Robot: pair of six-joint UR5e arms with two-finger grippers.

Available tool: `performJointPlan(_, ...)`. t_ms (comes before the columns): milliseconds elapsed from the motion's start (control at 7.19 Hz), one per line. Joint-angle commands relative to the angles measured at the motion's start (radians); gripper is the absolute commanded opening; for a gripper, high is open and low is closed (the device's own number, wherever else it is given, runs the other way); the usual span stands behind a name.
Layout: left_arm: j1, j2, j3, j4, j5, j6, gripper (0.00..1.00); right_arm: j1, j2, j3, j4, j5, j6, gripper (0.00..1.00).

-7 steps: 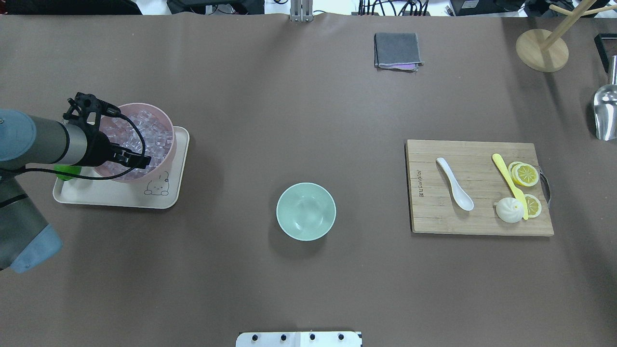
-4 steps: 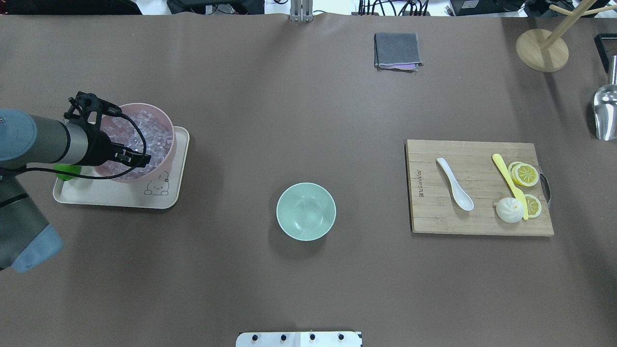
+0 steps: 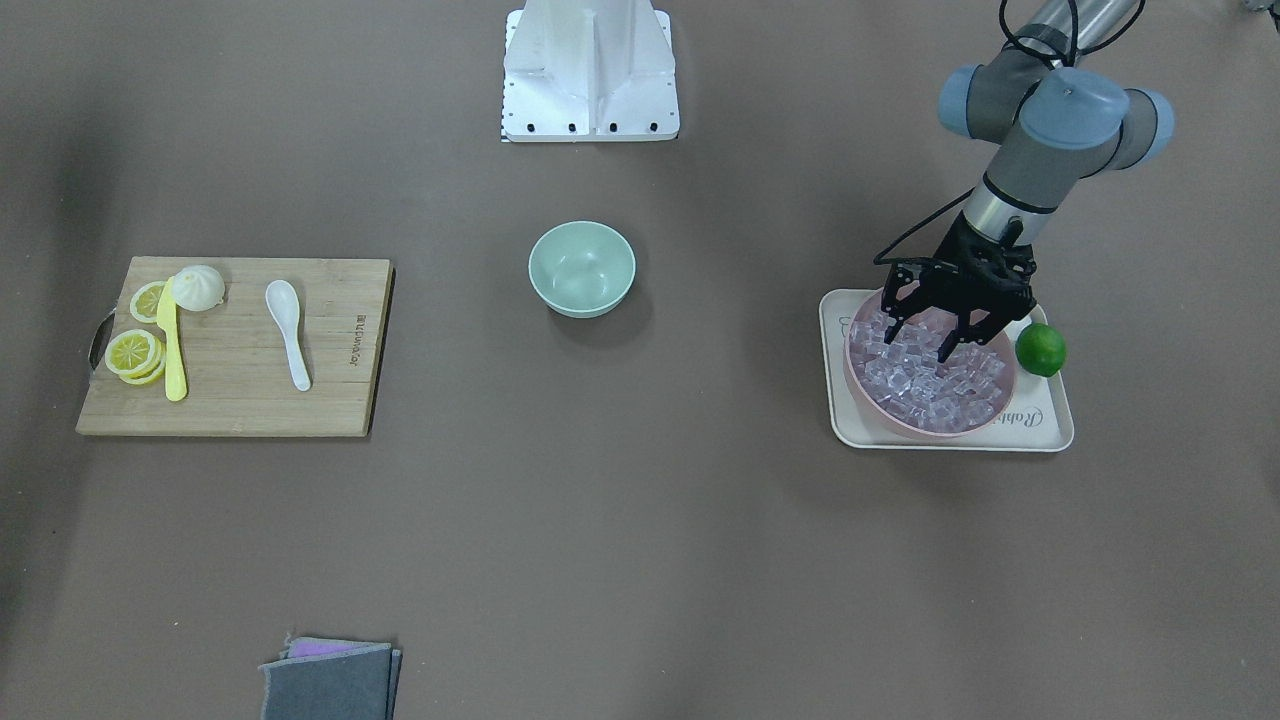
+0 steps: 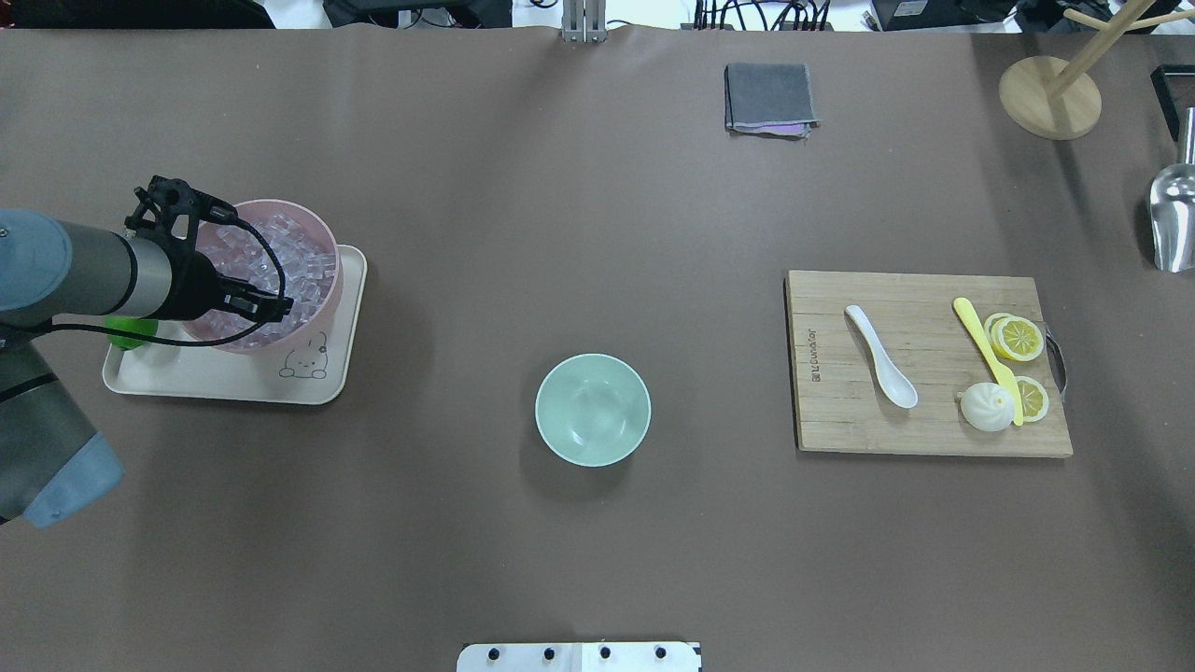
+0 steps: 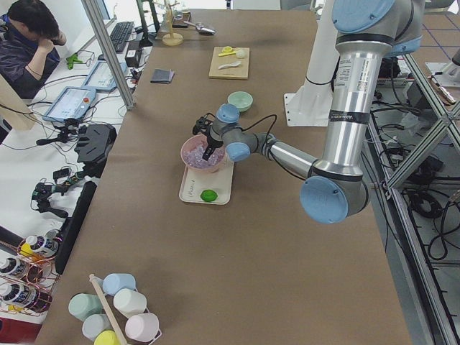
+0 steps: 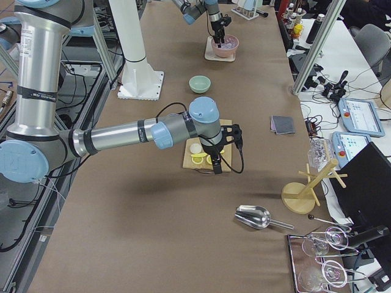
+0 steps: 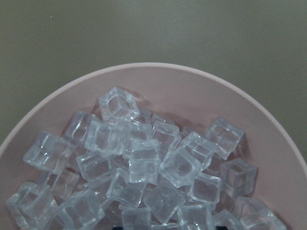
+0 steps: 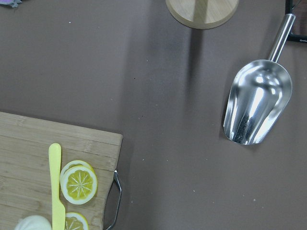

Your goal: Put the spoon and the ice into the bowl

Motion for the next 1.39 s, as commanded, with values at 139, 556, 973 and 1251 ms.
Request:
performJointPlan(139, -0.001, 0.000, -0.008, -0.001, -0.002, 0.006, 0.40, 0.000, 0.000, 0.001, 0.000, 0.000, 0.001, 1.00)
performJointPlan(556, -0.001, 0.003, -0.011, -0.001, -0.010, 0.010, 0.40, 0.000, -0.015, -0.002, 0.043, -0.003, 0.007, 1.00)
performJointPlan(973, -0.004, 0.001, -0.013, -0.001, -0.020, 0.013, 0.59, 0.000, -0.022, -0.002, 0.044, -0.001, 0.006, 1.00)
performJointPlan(1251, -0.007, 0.000, -0.021, 0.000, -0.030, 0.013, 0.61, 0.000, -0.023, -0.002, 0.044, -0.001, 0.006, 1.00)
